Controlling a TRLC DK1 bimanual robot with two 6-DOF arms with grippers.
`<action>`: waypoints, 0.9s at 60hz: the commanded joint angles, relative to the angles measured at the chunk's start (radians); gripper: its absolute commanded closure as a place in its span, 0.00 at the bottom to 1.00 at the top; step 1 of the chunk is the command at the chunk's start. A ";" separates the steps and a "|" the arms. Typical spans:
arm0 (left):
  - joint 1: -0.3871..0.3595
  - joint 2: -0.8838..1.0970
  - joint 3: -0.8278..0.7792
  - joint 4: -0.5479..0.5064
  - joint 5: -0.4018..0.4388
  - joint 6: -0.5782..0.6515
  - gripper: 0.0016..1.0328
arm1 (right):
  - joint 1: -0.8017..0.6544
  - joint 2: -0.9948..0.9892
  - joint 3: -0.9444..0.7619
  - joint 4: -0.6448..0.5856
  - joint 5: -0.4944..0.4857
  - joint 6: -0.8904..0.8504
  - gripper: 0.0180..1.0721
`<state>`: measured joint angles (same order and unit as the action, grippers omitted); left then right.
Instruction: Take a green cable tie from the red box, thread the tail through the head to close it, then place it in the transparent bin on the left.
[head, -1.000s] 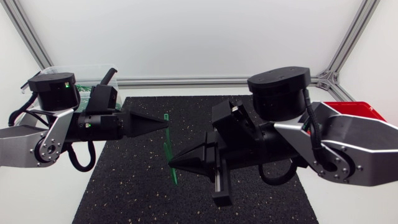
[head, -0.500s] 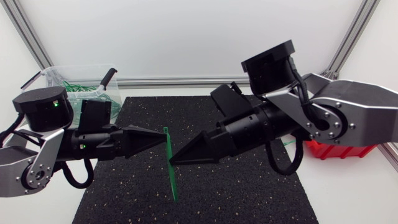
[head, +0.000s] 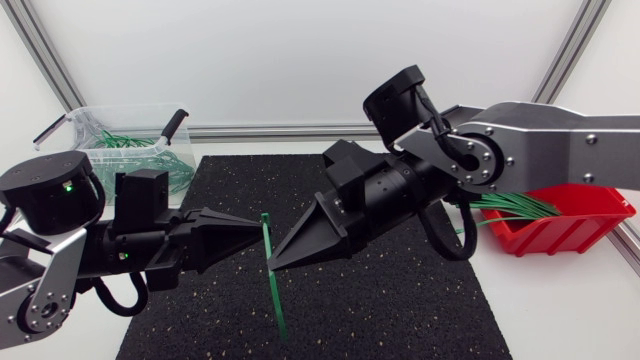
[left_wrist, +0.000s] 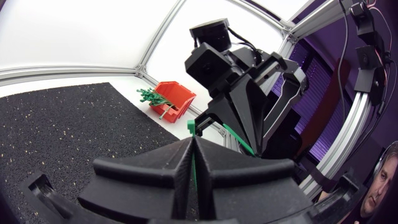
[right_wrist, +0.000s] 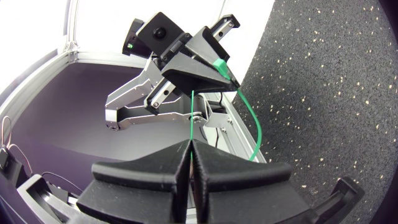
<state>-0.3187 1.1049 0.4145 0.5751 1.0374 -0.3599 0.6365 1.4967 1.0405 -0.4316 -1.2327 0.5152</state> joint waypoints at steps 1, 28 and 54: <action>-0.014 -0.042 -0.036 0.022 -0.010 0.030 0.96 | -0.011 0.036 0.026 -0.025 -0.027 0.043 0.95; -0.102 -0.116 -0.046 0.029 -0.103 0.018 0.96 | -0.014 -0.019 0.050 -0.111 -0.106 0.112 0.95; -0.220 -0.206 0.009 0.028 -0.263 -0.054 0.96 | -0.004 -0.181 0.124 -0.217 -0.131 0.232 0.95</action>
<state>-0.5228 0.9211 0.3885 0.5854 0.7906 -0.3794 0.6262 1.3560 1.1378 -0.6308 -1.3582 0.6888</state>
